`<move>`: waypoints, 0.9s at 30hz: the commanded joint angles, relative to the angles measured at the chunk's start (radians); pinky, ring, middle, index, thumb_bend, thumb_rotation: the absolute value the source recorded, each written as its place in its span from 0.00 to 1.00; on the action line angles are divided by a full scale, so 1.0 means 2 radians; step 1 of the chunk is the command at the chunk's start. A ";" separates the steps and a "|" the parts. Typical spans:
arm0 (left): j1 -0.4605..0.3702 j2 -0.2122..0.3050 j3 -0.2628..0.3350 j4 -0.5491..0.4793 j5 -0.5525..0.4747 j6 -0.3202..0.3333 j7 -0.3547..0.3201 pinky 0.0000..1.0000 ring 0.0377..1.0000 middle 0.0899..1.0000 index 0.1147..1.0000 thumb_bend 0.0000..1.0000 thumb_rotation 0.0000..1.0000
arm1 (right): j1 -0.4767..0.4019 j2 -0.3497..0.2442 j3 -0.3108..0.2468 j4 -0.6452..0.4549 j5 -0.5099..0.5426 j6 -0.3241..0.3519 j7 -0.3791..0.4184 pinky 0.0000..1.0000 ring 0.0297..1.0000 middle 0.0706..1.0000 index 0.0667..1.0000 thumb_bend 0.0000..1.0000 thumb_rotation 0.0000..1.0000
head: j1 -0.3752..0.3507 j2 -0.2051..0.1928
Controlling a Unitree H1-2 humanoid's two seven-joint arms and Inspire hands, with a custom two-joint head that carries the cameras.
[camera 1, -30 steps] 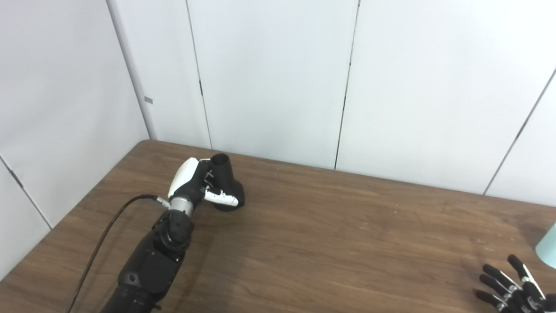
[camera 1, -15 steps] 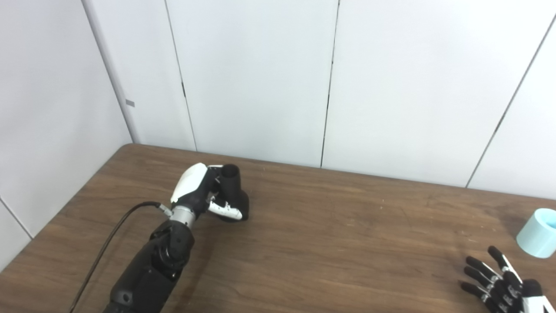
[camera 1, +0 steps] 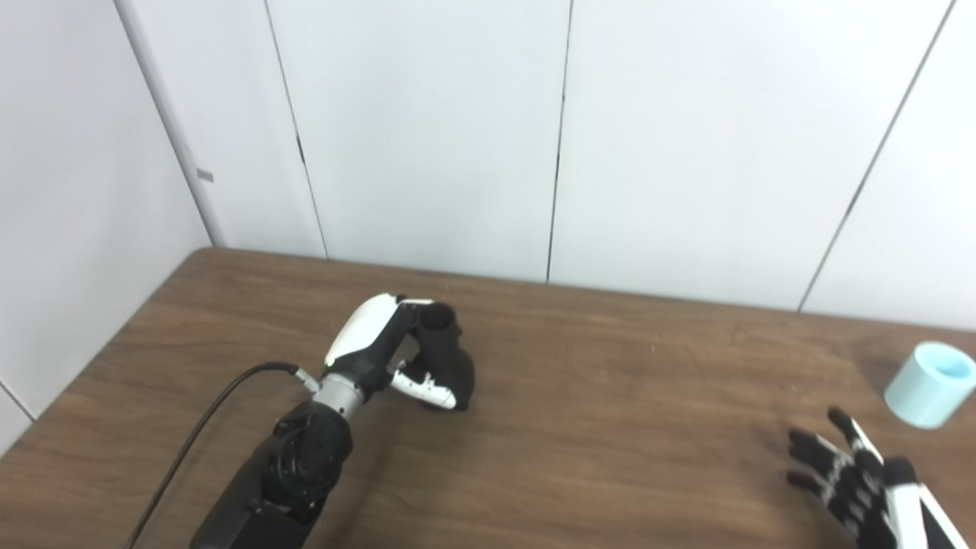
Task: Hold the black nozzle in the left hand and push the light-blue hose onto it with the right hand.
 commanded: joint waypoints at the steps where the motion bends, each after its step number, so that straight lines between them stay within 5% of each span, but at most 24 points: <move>1: -0.008 0.001 0.004 -0.018 -0.002 -0.008 0.001 1.00 0.44 0.41 0.43 0.50 0.00 | -0.011 0.000 -0.002 -0.026 0.002 0.006 -0.002 0.80 0.88 0.85 1.00 0.66 1.00 | -0.010 0.005; 13: 0.045 -0.044 -0.008 -0.062 -0.004 -0.012 -0.019 1.00 0.42 0.44 0.42 0.50 0.00 | -0.024 0.012 0.005 -0.082 -0.013 0.069 -0.016 0.81 0.89 0.85 1.00 0.60 1.00 | -0.057 0.030; 27: 0.077 -0.080 -0.051 -0.069 0.022 -0.008 -0.027 1.00 0.43 0.44 0.42 0.50 0.00 | -0.030 0.013 0.010 -0.098 -0.011 0.074 -0.020 0.80 0.89 0.85 1.00 0.60 1.00 | -0.068 0.046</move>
